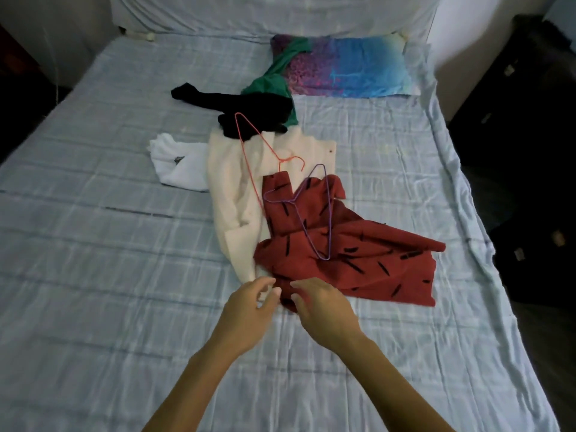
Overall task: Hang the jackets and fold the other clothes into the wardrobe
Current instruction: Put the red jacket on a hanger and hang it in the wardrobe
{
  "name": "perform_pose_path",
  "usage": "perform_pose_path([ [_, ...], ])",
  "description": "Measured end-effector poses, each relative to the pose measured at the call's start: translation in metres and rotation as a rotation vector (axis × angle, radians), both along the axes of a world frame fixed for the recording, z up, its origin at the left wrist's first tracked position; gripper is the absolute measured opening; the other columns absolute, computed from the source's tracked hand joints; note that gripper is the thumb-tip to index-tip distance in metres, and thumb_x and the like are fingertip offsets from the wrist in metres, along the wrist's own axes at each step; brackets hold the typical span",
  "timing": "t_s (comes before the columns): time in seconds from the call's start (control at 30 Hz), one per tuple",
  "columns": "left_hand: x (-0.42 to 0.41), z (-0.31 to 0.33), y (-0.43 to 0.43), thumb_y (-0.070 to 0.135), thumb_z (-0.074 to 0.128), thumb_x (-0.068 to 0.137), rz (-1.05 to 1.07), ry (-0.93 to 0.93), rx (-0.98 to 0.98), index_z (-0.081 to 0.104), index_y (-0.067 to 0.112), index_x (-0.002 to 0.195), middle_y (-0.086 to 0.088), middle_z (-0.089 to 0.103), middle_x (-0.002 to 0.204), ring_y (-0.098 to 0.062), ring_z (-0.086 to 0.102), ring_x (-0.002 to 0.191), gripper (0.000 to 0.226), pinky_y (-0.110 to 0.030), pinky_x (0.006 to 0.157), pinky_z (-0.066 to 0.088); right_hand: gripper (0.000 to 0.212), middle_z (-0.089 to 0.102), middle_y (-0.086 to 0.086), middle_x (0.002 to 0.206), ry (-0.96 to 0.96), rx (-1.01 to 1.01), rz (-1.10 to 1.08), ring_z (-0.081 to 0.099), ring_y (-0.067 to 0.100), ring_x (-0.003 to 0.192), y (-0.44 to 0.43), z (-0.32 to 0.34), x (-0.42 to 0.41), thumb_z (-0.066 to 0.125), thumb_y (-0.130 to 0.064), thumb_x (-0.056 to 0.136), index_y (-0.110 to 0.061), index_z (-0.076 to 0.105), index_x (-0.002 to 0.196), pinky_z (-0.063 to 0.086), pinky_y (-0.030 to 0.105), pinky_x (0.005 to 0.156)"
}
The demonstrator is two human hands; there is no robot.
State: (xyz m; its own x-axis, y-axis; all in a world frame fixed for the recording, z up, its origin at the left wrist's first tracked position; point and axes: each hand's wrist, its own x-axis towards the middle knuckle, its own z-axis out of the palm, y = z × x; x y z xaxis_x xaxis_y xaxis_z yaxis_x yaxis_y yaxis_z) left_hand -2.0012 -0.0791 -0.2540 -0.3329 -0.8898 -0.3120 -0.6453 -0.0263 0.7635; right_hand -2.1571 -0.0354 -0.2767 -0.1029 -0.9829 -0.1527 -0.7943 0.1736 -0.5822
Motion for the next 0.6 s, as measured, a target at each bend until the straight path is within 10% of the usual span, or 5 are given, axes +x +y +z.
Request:
perform_pose_path([
  [0.33, -0.043, -0.137, -0.118, 0.034, 0.05, 0.094, 0.353, -0.072, 0.221, 0.047, 0.008, 0.13, -0.013, 0.059, 0.122, -0.029, 0.055, 0.111, 0.044, -0.032, 0.092, 0.041, 0.038, 0.057, 0.003, 0.124, 0.163, -0.02, -0.029, 0.054, 0.027, 0.111, -0.139, -0.098, -0.031, 0.051, -0.026, 0.09, -0.018, 0.056, 0.127, 0.044, 0.039, 0.092],
  [0.6, -0.064, -0.207, -0.156, 0.037, 0.063, 0.087, 0.675, 0.242, 0.591, 0.033, 0.008, 0.129, -0.01, 0.051, 0.122, -0.028, 0.056, 0.103, 0.059, -0.045, 0.094, 0.049, 0.059, 0.022, 0.015, 0.153, 0.297, 0.116, -0.052, 0.021, 0.03, 0.14, -0.222, -0.161, -0.034, 0.047, -0.034, 0.094, -0.017, 0.026, 0.147, 0.026, 0.046, 0.108],
])
